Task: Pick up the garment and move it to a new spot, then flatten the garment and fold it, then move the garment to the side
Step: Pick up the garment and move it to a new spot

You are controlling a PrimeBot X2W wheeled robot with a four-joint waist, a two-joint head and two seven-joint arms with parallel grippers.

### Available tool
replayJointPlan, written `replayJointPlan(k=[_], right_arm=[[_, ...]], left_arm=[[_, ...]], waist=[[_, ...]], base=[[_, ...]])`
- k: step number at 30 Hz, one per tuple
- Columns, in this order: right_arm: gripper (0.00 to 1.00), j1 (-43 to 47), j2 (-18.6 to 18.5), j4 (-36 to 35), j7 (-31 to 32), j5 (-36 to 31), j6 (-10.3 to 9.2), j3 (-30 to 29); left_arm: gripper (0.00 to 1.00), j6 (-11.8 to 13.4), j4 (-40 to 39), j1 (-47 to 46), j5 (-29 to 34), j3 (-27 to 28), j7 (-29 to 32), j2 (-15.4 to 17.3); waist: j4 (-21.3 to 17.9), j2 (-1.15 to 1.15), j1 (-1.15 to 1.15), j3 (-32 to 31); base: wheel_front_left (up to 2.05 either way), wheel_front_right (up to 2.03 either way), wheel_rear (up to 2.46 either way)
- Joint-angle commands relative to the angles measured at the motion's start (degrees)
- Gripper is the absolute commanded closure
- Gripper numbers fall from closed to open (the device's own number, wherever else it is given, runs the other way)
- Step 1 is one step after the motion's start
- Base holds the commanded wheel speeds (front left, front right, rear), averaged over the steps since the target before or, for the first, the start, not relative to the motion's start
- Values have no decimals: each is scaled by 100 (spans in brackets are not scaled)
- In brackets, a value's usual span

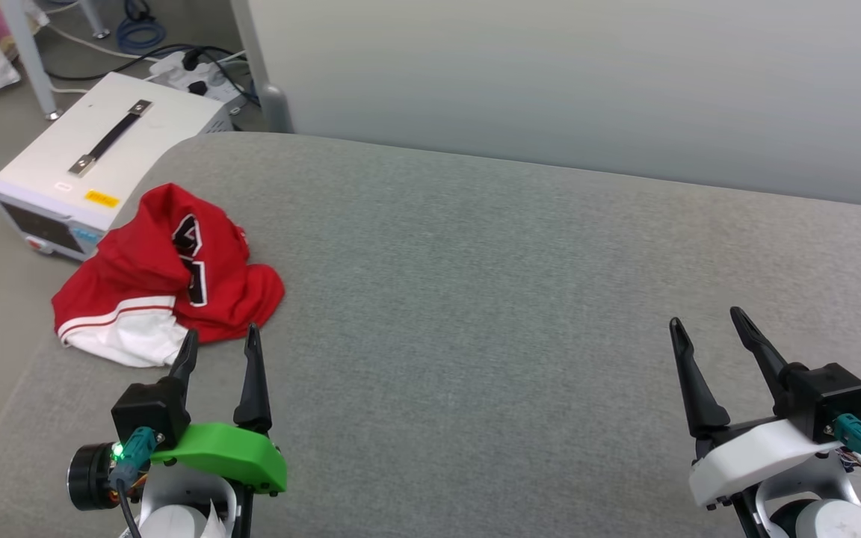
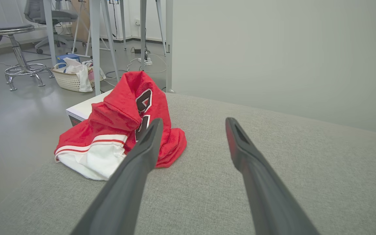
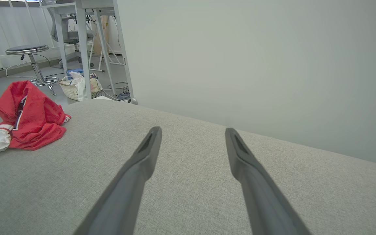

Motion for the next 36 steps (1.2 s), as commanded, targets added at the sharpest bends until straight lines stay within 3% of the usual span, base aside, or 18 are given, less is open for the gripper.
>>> replayJointPlan(k=[1,16,36], right_arm=[[0,-62,-44,-56,-49,61,-2,34],[0,-77,-88,-170,-119,166,-3,184],[0,-116,-174,-368,-195,239,-4,274]], left_arm=[[0,-8,36,-91,10,33,-66,-17],[0,-27,168,-109,31,207,-245,-21],[0,-1,326,-182,-121,170,-481,-26]], waist=[[231,0,0,29],[1109,0,0,34],[1868,0,0,160]], base=[[0,0,0],[0,0,0],[0,0,0]])
